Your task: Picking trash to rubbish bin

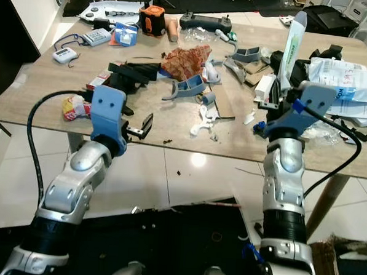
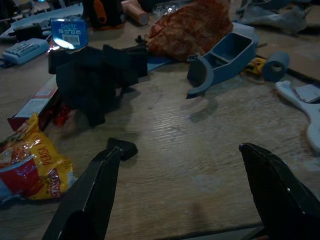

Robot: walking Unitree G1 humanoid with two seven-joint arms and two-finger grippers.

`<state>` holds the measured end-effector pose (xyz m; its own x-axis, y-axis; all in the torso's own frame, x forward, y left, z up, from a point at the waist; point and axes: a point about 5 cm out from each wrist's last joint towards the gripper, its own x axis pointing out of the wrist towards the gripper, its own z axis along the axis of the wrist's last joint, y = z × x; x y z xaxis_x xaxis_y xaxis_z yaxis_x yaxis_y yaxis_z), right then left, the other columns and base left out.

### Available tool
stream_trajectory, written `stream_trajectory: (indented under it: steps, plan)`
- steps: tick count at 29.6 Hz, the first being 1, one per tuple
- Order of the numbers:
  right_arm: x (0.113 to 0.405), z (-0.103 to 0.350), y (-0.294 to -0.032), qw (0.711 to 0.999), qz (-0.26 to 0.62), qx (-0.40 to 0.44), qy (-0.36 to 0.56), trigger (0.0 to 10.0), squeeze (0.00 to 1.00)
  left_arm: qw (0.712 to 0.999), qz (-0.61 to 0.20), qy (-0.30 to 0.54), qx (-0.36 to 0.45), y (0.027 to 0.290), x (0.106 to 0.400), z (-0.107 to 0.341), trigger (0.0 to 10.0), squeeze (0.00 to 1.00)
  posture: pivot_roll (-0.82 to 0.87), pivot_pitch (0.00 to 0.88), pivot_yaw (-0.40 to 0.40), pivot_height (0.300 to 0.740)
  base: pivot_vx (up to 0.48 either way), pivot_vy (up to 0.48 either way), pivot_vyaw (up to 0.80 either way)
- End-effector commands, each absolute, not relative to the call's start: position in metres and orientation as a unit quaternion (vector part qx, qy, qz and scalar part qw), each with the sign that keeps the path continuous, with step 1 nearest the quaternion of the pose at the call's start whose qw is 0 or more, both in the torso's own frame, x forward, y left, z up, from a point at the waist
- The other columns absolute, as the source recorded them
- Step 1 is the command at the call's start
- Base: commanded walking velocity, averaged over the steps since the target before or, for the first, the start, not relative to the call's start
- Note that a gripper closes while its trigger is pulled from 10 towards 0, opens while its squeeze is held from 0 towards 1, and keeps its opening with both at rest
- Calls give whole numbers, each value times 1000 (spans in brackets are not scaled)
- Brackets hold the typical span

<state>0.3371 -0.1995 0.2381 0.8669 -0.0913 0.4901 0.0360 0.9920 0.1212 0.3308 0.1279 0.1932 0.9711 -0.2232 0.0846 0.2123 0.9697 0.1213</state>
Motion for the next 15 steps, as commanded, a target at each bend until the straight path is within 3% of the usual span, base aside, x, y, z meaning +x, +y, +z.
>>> stream_trajectory:
  steps: [1, 3, 4, 5, 6, 7, 8, 11, 15]
  plan:
    - [334, 236, -198, 966, -34, 57, -249, 0, 0, 991, -118, -46, 51, 122, 330, 188, 10000, 0, -57, 156, 20, 740, 0, 0, 0]
    - [333, 235, -197, 967, -35, 53, -246, 0, 0, 991, -121, -45, 45, 120, 329, 188, 10000, 0, -63, 152, 22, 740, 0, 0, 0]
    - [332, 234, -197, 969, -37, 50, -241, 2157, 0, 990, -127, -46, 44, 118, 329, 188, 10000, 0, -63, 151, 23, 740, 0, 0, 0]
    - [332, 234, -197, 969, -37, 50, -241, 2157, 0, 990, -127, -46, 44, 118, 329, 188, 10000, 0, -63, 151, 23, 740, 0, 0, 0]
    - [331, 232, -196, 970, -40, 48, -233, 4784, 0, 989, -133, -46, 43, 116, 328, 188, 10000, 0, -65, 148, 27, 740, 0, 0, 0]
    - [331, 232, -196, 970, -40, 48, -233, 4784, 0, 989, -133, -46, 43, 116, 328, 188, 10000, 0, -65, 148, 27, 740, 0, 0, 0]
    - [329, 223, -196, 977, -47, 38, -207, 10000, 0, 979, -190, -47, 55, 108, 321, 186, 10000, 0, -62, 147, 25, 740, 0, 0, 0]
    - [321, 213, -194, 982, -38, 27, -186, 10000, 0, 968, -241, -45, 58, 103, 312, 183, 10000, 0, -57, 147, 22, 740, 0, 0, 0]
    - [311, 205, -188, 985, -18, 27, -172, 10000, 0, 967, -243, -45, 61, 107, 311, 183, 10000, 0, -55, 135, 14, 740, 0, 0, 0]
